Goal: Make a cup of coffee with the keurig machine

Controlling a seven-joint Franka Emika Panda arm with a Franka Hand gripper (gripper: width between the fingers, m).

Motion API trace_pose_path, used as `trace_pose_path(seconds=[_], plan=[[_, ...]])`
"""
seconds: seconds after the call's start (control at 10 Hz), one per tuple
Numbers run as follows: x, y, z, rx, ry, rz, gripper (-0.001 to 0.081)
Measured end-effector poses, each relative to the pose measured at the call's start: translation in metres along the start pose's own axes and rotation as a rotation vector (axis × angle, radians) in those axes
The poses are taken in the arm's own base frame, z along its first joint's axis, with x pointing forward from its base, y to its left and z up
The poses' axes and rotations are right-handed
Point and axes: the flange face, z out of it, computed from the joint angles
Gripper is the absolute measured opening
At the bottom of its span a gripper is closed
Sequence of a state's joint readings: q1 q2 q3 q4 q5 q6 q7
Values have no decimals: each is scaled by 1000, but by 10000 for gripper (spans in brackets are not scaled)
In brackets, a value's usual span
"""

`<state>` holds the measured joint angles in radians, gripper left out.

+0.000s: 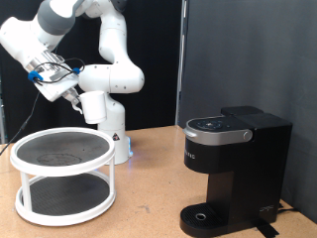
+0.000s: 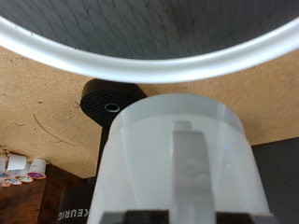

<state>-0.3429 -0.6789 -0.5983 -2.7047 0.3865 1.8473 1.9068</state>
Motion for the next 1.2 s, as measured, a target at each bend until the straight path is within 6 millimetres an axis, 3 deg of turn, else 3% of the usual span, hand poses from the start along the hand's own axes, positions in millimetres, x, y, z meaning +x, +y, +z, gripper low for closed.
trace_pose_path(seconds=[0.5,1.2], plan=[[-47,6,58,64,-57,101,4],[-100,17,129,76,-32,97,4]])
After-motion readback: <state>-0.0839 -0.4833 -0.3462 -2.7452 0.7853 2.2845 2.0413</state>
